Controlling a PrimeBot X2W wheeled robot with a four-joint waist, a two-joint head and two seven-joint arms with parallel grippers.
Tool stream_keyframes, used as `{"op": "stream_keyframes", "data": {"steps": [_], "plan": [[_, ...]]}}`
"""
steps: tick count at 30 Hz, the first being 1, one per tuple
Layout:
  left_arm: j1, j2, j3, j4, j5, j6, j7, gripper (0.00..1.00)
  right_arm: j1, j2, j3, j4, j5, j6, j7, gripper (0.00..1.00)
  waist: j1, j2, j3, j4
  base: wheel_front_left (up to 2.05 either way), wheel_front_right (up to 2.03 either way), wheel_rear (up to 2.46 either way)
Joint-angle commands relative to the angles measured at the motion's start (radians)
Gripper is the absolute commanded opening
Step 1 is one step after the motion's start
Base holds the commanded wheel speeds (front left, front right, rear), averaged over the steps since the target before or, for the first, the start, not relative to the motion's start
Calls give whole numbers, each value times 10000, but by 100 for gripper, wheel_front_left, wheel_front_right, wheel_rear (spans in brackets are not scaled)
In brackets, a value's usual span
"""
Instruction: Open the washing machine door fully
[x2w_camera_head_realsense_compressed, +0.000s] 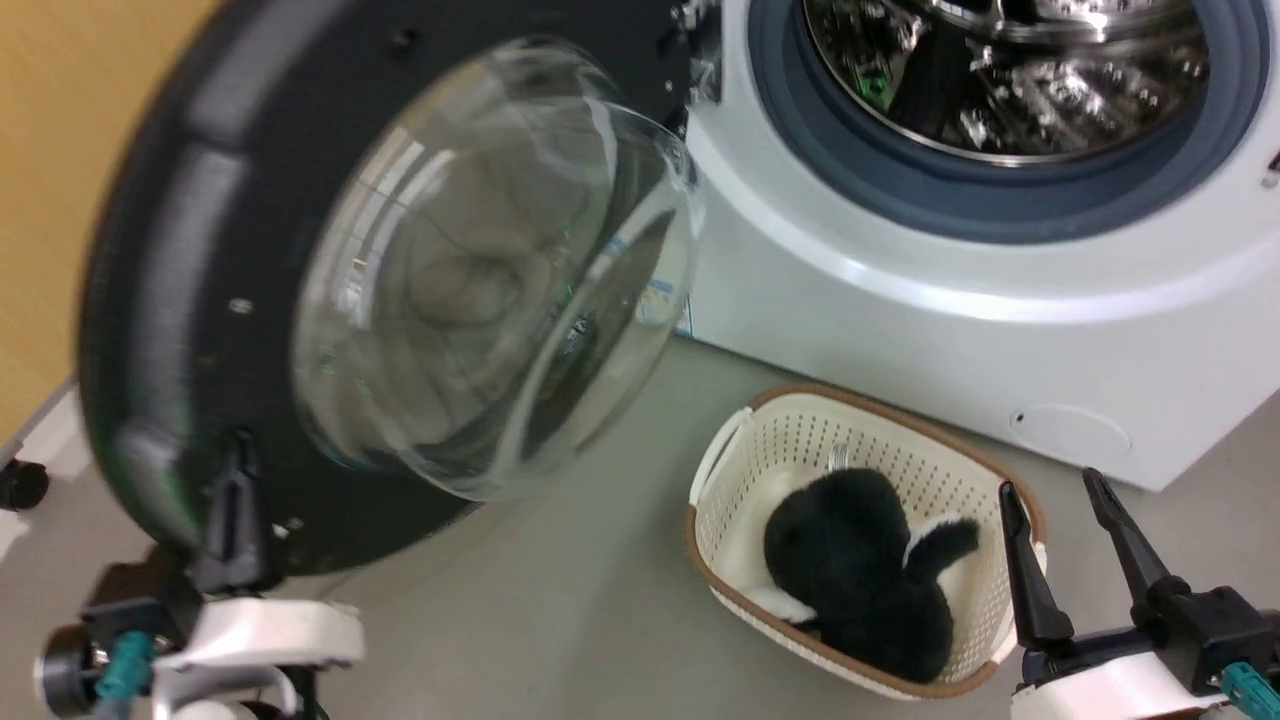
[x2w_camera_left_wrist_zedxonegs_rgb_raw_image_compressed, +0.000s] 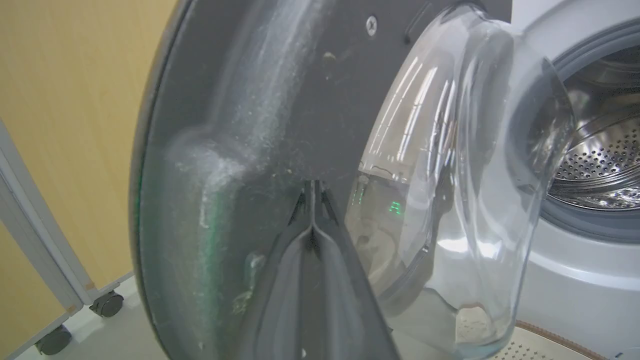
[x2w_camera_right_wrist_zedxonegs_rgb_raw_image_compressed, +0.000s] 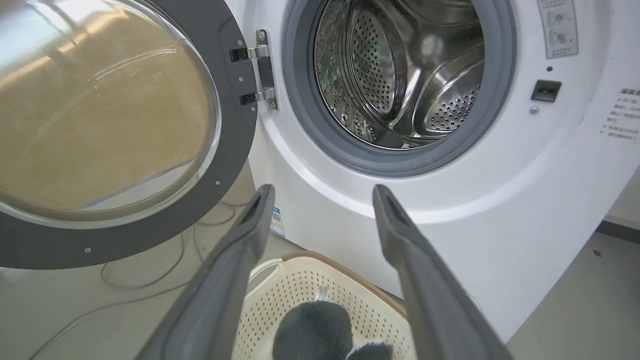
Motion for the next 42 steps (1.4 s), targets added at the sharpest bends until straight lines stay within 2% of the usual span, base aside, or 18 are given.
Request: {"op": "stream_keyframes", "data": {"steps": [1,7,12,15,17,23,32,38,42], "plan": [[-333,4,320,177,-10,-30,-42,0,-218,34,-3,-42,-90,6,-46,100,-1,0,278,-110,0,0,0],[-1098,103,1211,719,-18,-196,-42,0,-432,34,-58,-142,-268,6,-46,100,-1,0,729,-187,0,0,0],[-2116,344,2142,1725,-112,-395,-42,0,-745,34,-91,-261,-532,6,-46,100,-1,0,1279,-277,0,0,0],[-2453,442,2366,2112,-174,-543,-42,0,-857,34,-91,-292,-607,6,-46,100,-1,0,1454,-318,0,0,0],[-3084,752,2822,2717,-351,-755,-42,0,-1005,31,-67,-336,-699,6,-46,100,-1,0,1699,-383,0,0,0],[-4136,1434,3298,3784,-398,-1096,-42,0,-1200,-47,-5,-386,-749,6,-46,100,-1,0,2061,-508,0,0,0],[-5335,2100,3690,5054,-83,-1132,-42,0,-1448,-190,-12,-427,-758,6,-46,100,-1,0,2505,-737,0,0,0],[-6057,2666,3875,6260,19,-924,-42,0,-1574,-223,-19,-470,-758,6,-46,100,-1,0,2660,-928,0,0,0],[-6305,2845,4030,6670,16,-774,-42,0,-1582,-215,-38,-471,-743,6,-46,100,-1,0,2668,-1030,0,0,0]]}}
